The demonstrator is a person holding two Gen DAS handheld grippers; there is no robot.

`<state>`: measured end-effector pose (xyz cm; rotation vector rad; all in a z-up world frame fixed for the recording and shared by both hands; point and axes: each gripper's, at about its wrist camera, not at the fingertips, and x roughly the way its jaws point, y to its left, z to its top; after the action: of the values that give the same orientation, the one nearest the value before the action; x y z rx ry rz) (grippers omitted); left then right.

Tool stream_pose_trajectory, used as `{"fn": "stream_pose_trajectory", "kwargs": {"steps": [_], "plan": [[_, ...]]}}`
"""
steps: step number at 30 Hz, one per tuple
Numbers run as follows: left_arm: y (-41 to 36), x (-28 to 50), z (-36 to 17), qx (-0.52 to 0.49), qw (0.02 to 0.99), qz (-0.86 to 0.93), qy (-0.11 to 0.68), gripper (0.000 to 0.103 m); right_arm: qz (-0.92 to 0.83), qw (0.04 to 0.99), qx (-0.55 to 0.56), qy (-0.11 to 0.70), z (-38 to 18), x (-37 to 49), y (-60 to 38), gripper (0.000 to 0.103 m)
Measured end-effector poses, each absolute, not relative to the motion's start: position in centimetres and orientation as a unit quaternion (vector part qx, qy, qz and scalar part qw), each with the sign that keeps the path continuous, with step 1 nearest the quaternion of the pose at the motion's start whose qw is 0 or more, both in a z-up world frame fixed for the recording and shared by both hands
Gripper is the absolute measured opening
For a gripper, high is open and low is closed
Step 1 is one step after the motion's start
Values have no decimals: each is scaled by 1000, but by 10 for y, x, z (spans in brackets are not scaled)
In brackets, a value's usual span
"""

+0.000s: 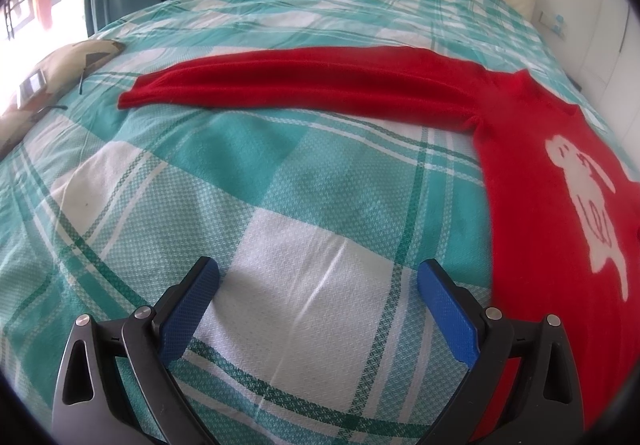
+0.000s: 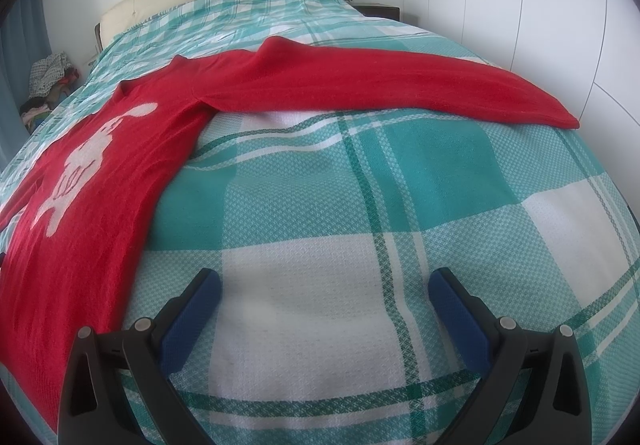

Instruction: Fold small clothes

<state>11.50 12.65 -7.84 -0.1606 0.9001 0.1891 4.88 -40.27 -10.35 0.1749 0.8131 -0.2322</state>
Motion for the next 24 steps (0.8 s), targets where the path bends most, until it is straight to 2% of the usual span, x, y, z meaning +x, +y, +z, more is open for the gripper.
{"fn": "stream_pose_trajectory", "kwargs": {"steps": [24], "plan": [[127, 117, -79, -81, 889, 93, 441, 101, -113, 908, 83, 394, -104, 50, -402, 103]]}}
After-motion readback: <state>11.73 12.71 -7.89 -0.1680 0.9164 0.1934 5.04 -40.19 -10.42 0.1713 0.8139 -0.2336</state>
